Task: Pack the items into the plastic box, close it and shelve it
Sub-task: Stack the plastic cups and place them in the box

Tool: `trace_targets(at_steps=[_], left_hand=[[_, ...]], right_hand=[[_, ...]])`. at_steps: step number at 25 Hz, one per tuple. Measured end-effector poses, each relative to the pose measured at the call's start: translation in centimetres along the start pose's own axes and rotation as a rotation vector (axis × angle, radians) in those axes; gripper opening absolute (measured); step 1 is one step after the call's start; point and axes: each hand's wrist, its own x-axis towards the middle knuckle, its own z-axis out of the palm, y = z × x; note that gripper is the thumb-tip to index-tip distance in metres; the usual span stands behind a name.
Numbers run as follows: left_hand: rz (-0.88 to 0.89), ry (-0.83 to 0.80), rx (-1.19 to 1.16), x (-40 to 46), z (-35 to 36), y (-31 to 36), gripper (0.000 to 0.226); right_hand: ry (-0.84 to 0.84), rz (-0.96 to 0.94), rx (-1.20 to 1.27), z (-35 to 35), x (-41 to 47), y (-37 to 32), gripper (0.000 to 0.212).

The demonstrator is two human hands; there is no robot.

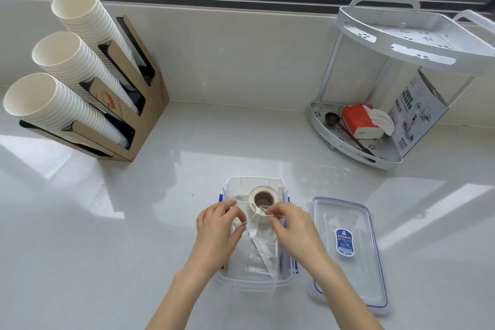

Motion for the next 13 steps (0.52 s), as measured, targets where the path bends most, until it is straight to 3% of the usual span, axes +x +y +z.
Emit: trace_targets(at_steps=[2,5,7,13], left_hand=[[0.001,-0.010,-0.150,0.0,-0.9,0.4,0.007],[0.036,-0.015,-0.246,-0.3,-1.7,0.7,0.032],[0.047,-0.025,-0.246,-0.4,-1.8,0.9,0.035],[-0.008,-0.027,-0.412,-0.8,-2.1,1.7,0.038]], right_hand=[[0.080,-0.017,0.099,-1.2,-0.1,-0.4,0.019],[0.190,-0.054,0.242,-3.1,0.0,-1.2,0.018],[0.233,-0.105,0.300,-3.8,0.0,-2.0,0.017],[0.161,-0.204,0.293,-2.6,-0.4,-3.2,0.016]])
